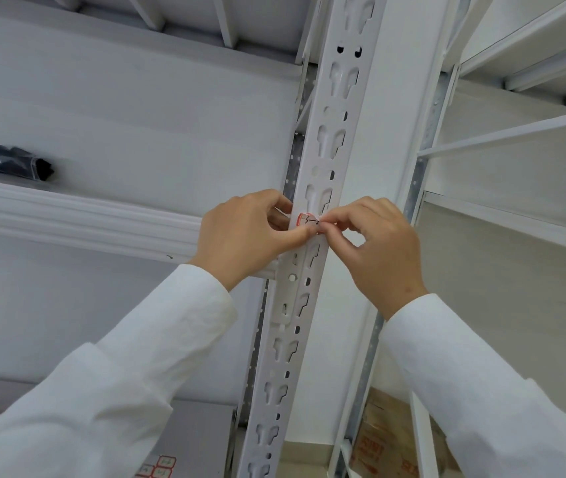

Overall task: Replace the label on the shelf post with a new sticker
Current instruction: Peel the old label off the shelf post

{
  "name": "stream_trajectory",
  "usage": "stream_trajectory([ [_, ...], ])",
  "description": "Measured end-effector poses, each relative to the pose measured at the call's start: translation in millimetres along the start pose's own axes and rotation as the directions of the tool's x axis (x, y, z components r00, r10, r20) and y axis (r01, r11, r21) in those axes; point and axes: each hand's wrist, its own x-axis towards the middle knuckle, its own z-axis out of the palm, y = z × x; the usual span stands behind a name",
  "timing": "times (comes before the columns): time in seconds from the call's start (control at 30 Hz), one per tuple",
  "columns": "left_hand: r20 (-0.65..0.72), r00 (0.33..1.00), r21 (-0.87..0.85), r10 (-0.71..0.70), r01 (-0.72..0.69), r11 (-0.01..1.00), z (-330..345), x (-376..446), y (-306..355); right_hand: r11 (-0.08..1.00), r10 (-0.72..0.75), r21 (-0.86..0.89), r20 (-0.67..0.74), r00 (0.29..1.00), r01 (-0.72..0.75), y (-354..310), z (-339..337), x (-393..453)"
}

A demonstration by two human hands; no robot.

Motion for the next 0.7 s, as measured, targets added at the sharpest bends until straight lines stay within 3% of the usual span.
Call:
stream_trajectory([
  [0.13,0.011,1.000,0.009,0.002,-0.002,1.000,-2,0,1,0.991,0.127,0.033,0.122,0.984,-0.132,-4,-3,2],
  [0.23,0.017,1.000,0.009,-0.003,0.003,1.000,-2,0,2,0.989,0.126,0.051,0.183,0.975,-0.138,-6,-5,3],
  [0.37,0.026,1.000,0.001,-0.002,0.002,1.000,-4,-1,2,0.981,0.132,0.129,0.116,0.985,-0.146,-5,-8,2],
  [0.5,0.032,0.999,0.011,0.005,-0.005,1.000,-5,-1,2,0.935,0.243,0.253,0.049,0.969,-0.247,0,-12,1],
  [0.7,0.011,1.000,0.011,0.012,-0.012,1.000,-4,0,1,0.973,0.158,0.152,0.114,0.981,-0.174,-2,-13,-3],
])
